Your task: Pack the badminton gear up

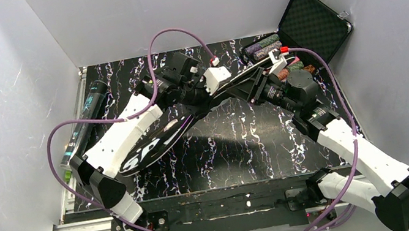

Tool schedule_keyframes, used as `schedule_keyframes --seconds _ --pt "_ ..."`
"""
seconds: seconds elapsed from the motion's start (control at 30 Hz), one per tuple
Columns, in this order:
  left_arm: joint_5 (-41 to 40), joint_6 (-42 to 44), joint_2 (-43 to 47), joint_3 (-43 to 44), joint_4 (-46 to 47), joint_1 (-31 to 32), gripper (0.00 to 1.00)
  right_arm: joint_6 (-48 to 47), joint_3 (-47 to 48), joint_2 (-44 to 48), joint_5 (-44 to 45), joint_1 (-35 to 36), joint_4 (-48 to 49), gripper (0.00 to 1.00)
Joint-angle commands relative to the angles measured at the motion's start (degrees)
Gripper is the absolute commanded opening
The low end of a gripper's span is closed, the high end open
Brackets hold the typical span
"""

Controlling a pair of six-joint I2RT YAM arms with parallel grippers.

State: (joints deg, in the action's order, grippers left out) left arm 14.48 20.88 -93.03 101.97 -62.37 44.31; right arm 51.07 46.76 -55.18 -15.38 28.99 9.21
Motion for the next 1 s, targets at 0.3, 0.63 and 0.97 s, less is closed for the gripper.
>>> schedule_keyframes --seconds 0.3,0.63,0.97 --pt "6.19 1.41 3.99 0.57 1.45 0.27 0.0 -0.11 3.63 -0.25 -0.26 0.05 2.18 0.06" --pt "2.42 3.59 5.51 -3.49 2.27 -0.59 0.0 -3.36 5.73 4.3 -0.51 -1.46 -6.15 0.01" --pt "0.21 5.15 7.99 -7.68 3.21 -1.97 0.0 -6.92 7.94 8.53 -2.31 -7.75 -17.44 0.01"
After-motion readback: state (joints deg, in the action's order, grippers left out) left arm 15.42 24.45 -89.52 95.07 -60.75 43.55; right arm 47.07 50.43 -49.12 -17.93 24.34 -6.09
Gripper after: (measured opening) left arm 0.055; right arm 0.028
